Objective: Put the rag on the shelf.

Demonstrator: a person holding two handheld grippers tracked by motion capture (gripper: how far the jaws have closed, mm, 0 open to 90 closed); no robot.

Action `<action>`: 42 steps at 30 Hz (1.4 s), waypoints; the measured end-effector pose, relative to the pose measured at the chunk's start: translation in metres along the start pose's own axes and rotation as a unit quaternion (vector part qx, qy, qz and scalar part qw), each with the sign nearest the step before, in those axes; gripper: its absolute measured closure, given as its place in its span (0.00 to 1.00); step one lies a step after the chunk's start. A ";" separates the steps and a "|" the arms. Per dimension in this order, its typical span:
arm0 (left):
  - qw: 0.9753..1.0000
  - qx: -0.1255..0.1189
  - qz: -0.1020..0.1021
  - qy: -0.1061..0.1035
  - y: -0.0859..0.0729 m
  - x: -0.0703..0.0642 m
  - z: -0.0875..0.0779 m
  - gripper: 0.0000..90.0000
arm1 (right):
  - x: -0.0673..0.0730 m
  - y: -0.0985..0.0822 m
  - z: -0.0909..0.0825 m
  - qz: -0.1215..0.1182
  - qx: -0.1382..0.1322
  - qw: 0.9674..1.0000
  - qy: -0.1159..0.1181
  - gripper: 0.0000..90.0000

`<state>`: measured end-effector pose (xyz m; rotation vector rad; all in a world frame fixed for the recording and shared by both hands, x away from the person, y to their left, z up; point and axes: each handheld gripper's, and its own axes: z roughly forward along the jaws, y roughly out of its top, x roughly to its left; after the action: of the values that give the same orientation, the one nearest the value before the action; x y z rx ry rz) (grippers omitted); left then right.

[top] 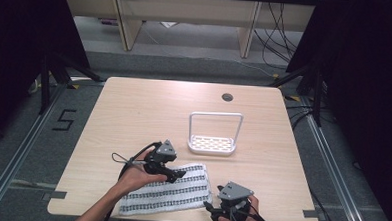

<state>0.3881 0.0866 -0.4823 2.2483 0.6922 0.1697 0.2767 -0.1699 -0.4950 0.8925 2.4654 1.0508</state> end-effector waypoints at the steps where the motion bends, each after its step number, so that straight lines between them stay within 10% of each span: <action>1: 1.000 0.000 0.000 0.000 0.000 0.000 0.000 0.35 | 0.000 0.000 0.000 0.000 0.000 1.000 0.000 0.37; 7: 0.999 0.029 0.034 -0.017 0.012 0.004 0.018 0.37 | 0.003 -0.002 0.003 0.001 0.012 1.000 -0.001 0.38; 30: 0.998 0.040 0.027 -0.050 0.026 0.002 0.058 0.47 | 0.002 -0.004 0.016 0.005 0.030 0.999 0.013 0.53; 42: 0.995 0.053 0.066 -0.044 0.035 -0.004 0.064 0.67 | 0.001 -0.005 0.018 -0.001 0.028 0.999 0.023 0.59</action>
<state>0.4208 0.0241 -0.5021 2.3896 0.5168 0.0999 0.2830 -0.1626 -0.5114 0.8915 2.5443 1.0183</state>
